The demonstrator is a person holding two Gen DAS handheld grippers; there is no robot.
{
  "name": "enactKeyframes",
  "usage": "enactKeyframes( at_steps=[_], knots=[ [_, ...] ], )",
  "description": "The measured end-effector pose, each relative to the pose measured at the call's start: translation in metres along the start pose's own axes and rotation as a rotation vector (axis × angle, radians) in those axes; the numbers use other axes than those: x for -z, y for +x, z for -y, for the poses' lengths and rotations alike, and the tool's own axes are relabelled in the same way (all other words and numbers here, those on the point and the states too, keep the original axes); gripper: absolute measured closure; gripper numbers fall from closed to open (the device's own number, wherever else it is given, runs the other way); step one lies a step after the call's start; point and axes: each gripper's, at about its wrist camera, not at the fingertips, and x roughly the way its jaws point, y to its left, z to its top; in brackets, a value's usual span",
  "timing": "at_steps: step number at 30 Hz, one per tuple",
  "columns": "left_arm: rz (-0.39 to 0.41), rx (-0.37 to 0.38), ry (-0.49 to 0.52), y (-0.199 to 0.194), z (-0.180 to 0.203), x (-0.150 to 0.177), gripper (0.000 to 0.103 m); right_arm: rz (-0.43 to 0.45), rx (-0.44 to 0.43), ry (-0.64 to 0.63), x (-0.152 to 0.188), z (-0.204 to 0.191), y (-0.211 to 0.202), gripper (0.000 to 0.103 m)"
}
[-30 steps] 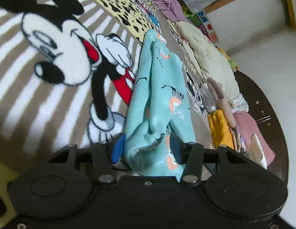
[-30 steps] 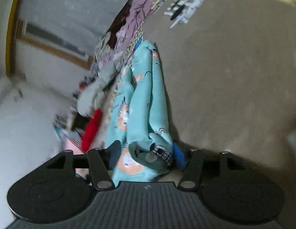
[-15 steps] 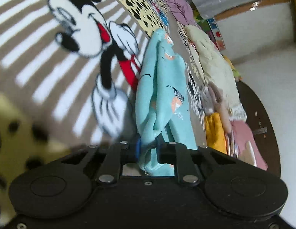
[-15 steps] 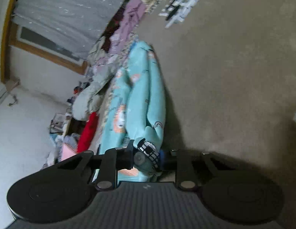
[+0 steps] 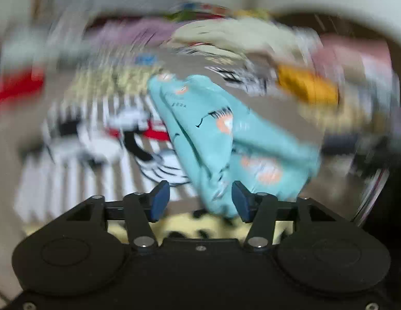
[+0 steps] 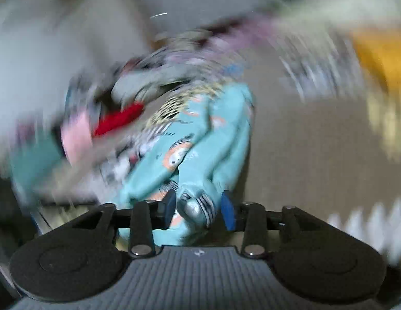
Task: Fold clothes
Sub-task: 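Lift the strip with both grippers and fold it over onto itself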
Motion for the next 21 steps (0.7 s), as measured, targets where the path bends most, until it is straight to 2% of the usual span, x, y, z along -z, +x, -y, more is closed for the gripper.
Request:
enactKeyframes(
  at_steps=[1,2,3,9,13,16,18,21],
  knots=[
    [0.006,-0.038,0.128,-0.002,0.010,0.004,0.048,0.006,0.029,-0.141,0.003,-0.013,-0.005,0.053],
    [0.008,-0.058,0.192,0.001,0.015,0.009,0.047,0.010,0.058,-0.269,0.007,-0.025,-0.010,0.048],
    [0.011,-0.077,0.255,0.004,0.019,0.013,0.047,0.009,0.086,-0.357,0.014,-0.032,-0.012,0.048],
    [0.026,-0.195,0.634,0.021,0.045,0.039,0.046,-0.122,0.234,-0.743,0.061,-0.047,0.005,0.047],
    [0.038,-0.273,0.880,0.032,0.062,0.055,0.046,-0.084,0.284,-0.905,0.079,-0.061,0.019,0.047],
    [0.089,-0.314,0.932,0.037,0.063,0.057,0.046,-0.032,0.317,-0.984,0.085,-0.064,0.029,0.044],
    [0.122,-0.341,0.967,0.039,0.063,0.057,0.045,0.024,0.329,-1.012,0.086,-0.063,0.029,0.036],
    [0.166,-0.359,0.994,0.040,0.061,0.057,0.046,0.096,0.336,-1.041,0.087,-0.060,0.028,0.032]
  ],
)
